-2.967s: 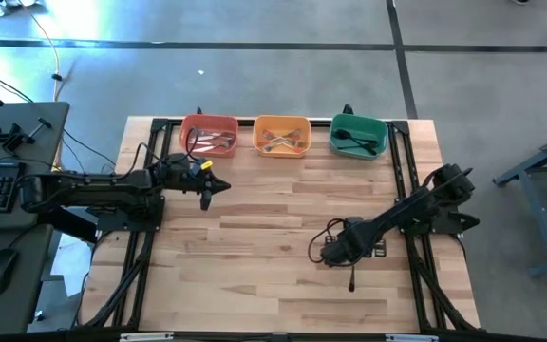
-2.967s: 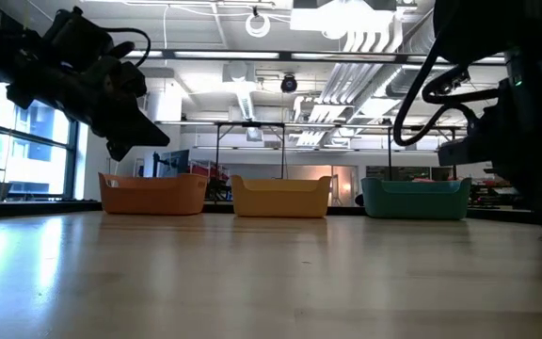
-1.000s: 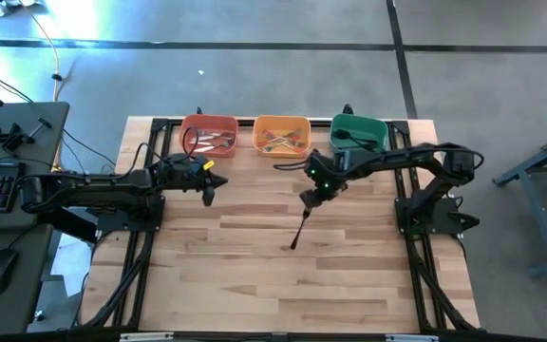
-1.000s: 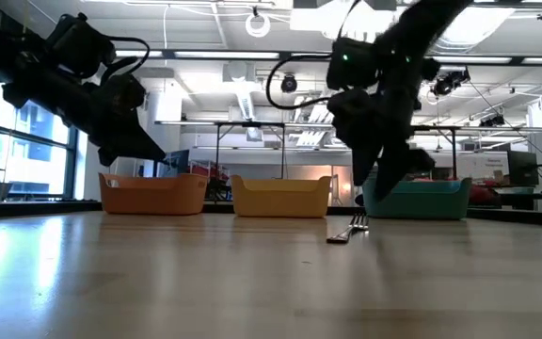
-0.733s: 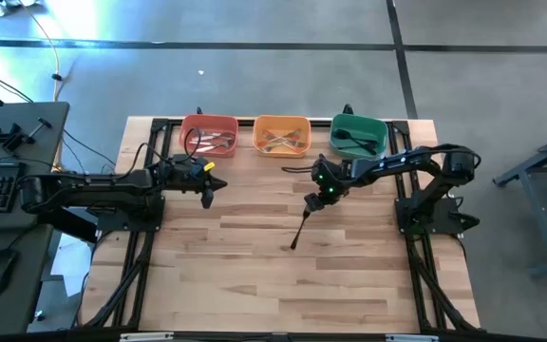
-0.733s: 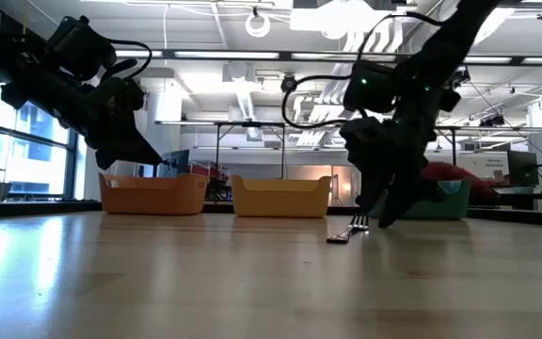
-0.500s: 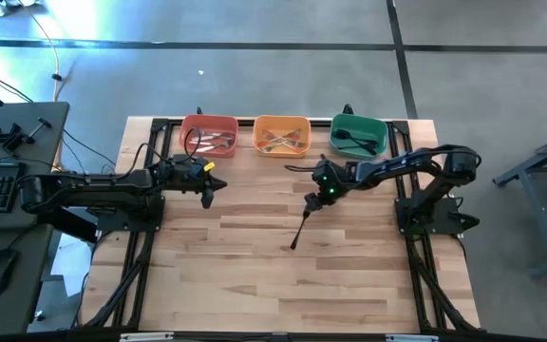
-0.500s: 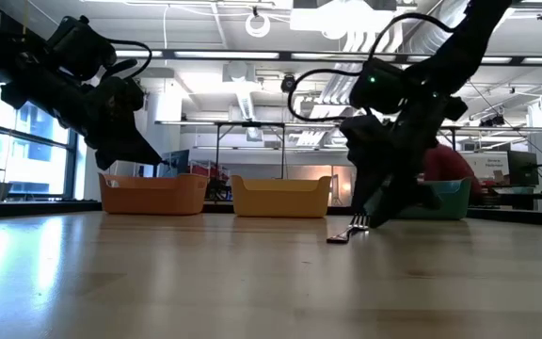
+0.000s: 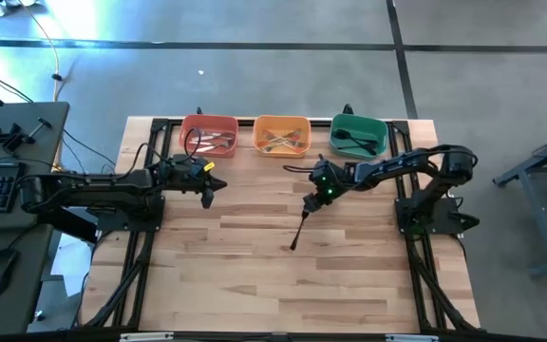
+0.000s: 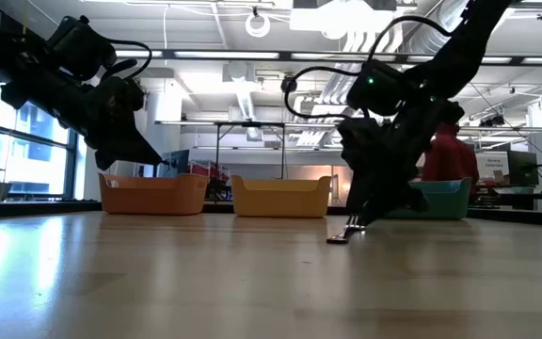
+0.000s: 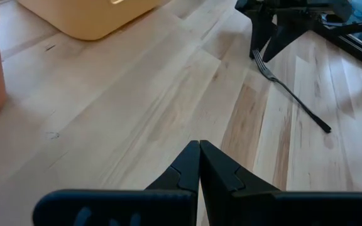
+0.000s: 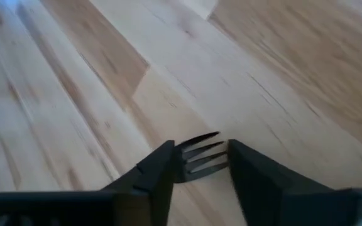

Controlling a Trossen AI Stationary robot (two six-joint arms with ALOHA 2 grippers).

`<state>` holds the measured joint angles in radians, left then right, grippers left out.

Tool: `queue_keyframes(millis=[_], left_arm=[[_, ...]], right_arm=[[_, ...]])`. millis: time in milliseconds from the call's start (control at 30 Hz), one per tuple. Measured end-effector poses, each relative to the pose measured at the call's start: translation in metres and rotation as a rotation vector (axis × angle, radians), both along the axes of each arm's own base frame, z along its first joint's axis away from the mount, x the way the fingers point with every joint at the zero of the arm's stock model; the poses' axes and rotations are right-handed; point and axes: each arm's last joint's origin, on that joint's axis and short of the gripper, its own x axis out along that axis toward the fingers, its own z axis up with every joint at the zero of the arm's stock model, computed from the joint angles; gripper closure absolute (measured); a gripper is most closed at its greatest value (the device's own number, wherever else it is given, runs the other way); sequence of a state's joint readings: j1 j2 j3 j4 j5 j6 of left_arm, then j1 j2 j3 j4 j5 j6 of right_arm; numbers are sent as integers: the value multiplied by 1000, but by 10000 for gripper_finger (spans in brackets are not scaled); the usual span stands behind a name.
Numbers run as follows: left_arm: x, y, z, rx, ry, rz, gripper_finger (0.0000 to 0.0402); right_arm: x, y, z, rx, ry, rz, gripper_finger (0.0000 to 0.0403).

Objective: Sort silverware by color (type)
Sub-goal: Put the black fork into the green bin

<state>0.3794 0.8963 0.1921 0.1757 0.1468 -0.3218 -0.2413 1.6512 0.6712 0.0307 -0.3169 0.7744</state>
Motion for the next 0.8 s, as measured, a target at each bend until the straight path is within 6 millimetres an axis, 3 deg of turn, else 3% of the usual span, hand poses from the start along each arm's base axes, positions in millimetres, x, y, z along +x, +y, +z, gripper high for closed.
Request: queue_keyframes(millis=[400, 533, 800], left_arm=[[0, 0, 0, -14, -3, 12, 401], [0, 0, 0, -13, -3, 12, 401], [1, 0, 5, 45, -44, -24, 401]], right_arm=[[6, 0, -7, -5, -37, 51, 391], [5, 0, -1, -7, -48, 41, 394], [5, -9, 43, -99, -167, -36, 403]])
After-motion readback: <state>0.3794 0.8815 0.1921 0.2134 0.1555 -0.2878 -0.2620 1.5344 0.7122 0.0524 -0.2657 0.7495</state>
